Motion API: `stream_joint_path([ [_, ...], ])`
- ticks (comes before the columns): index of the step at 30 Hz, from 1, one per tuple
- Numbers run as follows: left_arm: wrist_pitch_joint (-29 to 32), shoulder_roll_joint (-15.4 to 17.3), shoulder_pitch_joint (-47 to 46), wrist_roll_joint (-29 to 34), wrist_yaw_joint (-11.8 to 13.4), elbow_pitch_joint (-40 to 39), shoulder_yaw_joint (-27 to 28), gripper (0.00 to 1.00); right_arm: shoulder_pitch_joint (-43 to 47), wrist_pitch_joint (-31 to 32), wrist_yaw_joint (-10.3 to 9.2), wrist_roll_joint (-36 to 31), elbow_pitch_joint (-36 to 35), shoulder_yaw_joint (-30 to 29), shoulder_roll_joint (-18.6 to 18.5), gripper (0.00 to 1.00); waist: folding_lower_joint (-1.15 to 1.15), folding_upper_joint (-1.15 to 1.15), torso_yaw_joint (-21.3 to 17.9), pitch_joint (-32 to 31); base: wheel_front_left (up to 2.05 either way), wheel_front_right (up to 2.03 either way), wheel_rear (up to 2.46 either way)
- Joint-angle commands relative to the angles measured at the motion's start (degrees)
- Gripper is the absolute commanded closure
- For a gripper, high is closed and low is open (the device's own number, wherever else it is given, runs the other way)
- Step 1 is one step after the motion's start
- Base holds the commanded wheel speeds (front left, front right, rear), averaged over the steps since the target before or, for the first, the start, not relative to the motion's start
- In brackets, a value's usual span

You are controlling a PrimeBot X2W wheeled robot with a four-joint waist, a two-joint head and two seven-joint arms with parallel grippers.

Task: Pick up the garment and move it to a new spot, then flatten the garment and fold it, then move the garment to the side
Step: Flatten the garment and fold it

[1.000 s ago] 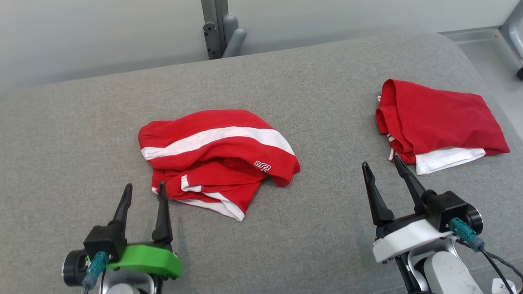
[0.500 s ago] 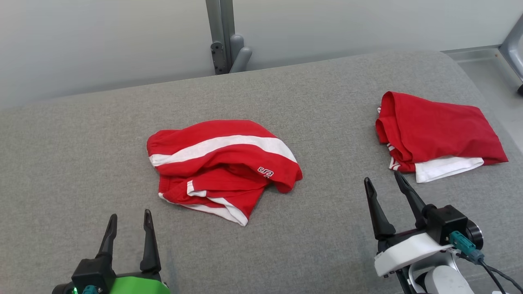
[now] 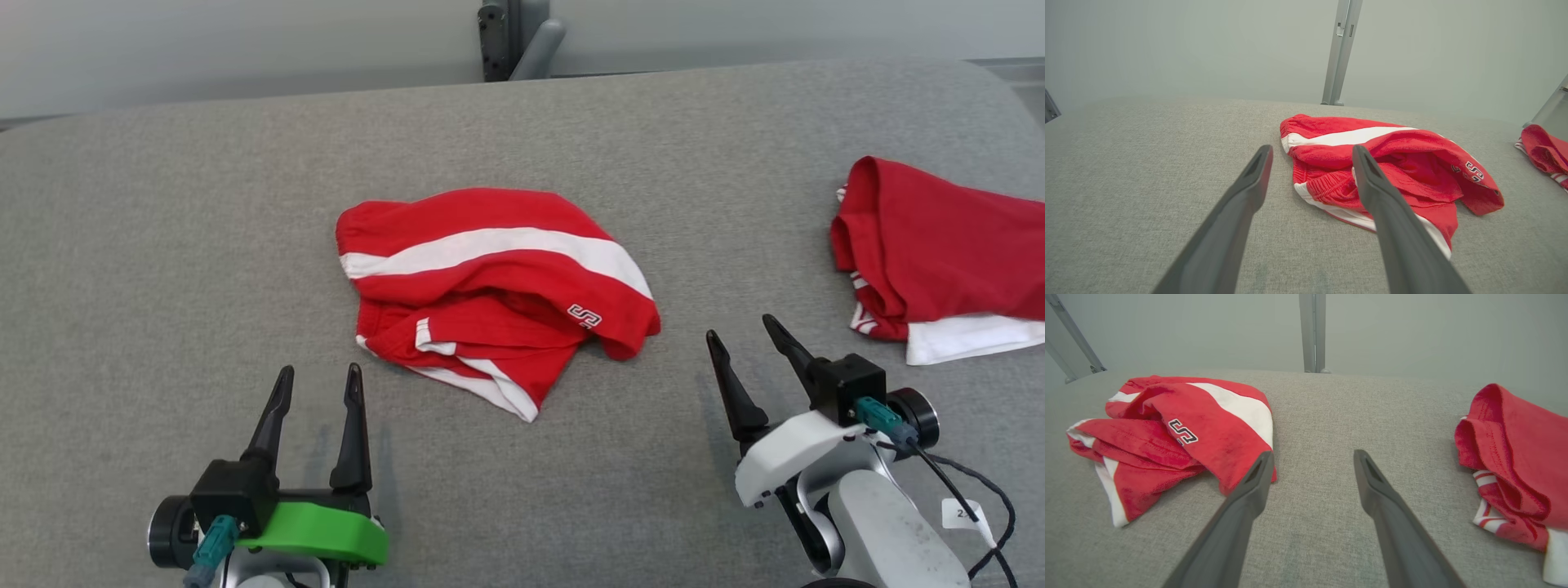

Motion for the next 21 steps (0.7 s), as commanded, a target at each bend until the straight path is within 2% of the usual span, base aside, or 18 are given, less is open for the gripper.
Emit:
stream_joint_path([
  [1, 0.03, 0.2, -0.97, 0.07, 0.2, -0.03, 0.15, 0.0, -1.18, -0.13, -0.1, -0.48, 0.96, 0.29, -0.52, 0.0, 0.0, -0.01, 4.33, 4.0, 0.0, 0.0, 0.0],
  [5, 0.03, 0.17, -2.03, 0.41, 0.89, -0.64, 0.37, 0.0, -4.31, -0.13, -0.1, -0.25, 5.25, 2.02, -1.16, 0.0, 0.0, -0.01, 7.55, 5.73, 0.0, 0.0, 0.0],
  [14, 0.03, 0.17, -3.88, -0.29, 1.17, -1.87, 0.14, 0.0, -7.86, -0.13, -0.11, -0.18, 11.39, 2.73, -2.65, 0.0, 0.0, -0.01, 10.71, 7.61, 0.0, 0.0, 0.0],
  [15, 0.03, 0.17, -3.92, -0.33, 1.19, -2.01, 0.01, 0.0, -8.22, -0.13, -0.1, -0.52, 11.63, 3.01, -2.85, 0.13, 0.0, -0.01, 10.87, 7.81, 0.0, 0.0, 0.0],
  [16, 0.03, 0.17, -4.0, -0.36, 1.24, -2.11, -0.09, 0.0, -8.51, -0.13, -0.1, -0.64, 11.87, 3.18, -2.92, 0.58, 0.0, -0.01, 10.96, 7.97, 0.0, 0.0, 0.0],
  [17, 0.03, 0.17, -4.09, -0.43, 1.32, -2.31, -0.16, 0.0, -8.74, -0.13, -0.1, -0.65, 11.99, 3.31, -3.05, 0.91, 0.0, -0.01, 11.02, 8.1, 0.0, 0.0, 0.0],
  [18, 0.03, 0.17, -4.12, -0.49, 1.37, -2.41, -0.24, 0.0, -8.9, -0.13, -0.11, -0.65, 12.05, 3.42, -3.21, 1.0, 0.0, -0.01, 11.04, 8.19, 0.0, 0.0, 0.0],
  [21, 0.03, 0.17, -3.83, -0.66, 1.52, -2.42, -0.11, 0.0, -9.12, -0.12, -0.11, -0.45, 11.75, 3.54, -3.85, 1.0, 0.0, -0.01, 10.78, 8.2, 0.0, 0.0, 0.0],
])
